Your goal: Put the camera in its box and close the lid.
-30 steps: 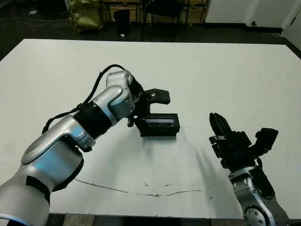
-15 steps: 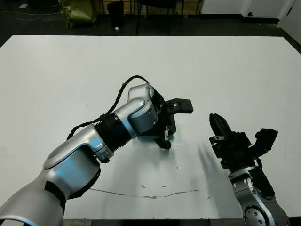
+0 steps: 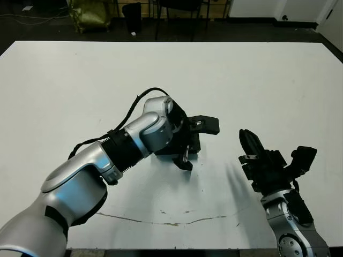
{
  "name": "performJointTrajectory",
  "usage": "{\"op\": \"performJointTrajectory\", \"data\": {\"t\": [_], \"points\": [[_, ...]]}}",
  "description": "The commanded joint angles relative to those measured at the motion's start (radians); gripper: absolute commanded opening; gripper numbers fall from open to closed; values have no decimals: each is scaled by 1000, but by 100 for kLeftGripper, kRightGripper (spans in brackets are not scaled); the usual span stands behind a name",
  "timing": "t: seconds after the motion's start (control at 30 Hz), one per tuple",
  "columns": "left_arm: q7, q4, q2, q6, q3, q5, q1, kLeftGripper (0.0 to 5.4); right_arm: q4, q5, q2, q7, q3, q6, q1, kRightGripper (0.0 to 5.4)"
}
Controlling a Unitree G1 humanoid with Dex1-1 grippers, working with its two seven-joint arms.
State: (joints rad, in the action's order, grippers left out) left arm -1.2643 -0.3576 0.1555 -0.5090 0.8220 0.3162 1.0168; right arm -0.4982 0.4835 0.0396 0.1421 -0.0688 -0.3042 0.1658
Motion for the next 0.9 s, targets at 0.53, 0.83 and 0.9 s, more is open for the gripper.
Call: {"op": "performJointTrajectory", "data": {"t": [0.53, 0.83, 0.9], "points": [[88, -184, -8, 167, -78, 5, -79, 539, 13, -1, 3, -3, -5, -5, 5, 0], [134, -149, 38, 246, -103, 30, -86, 539, 12, 0, 8, 0, -9, -8, 8, 0], [137, -153, 50, 259, -111, 30, -76, 539, 12, 2, 7, -2, -10, -12, 7, 0]]}}
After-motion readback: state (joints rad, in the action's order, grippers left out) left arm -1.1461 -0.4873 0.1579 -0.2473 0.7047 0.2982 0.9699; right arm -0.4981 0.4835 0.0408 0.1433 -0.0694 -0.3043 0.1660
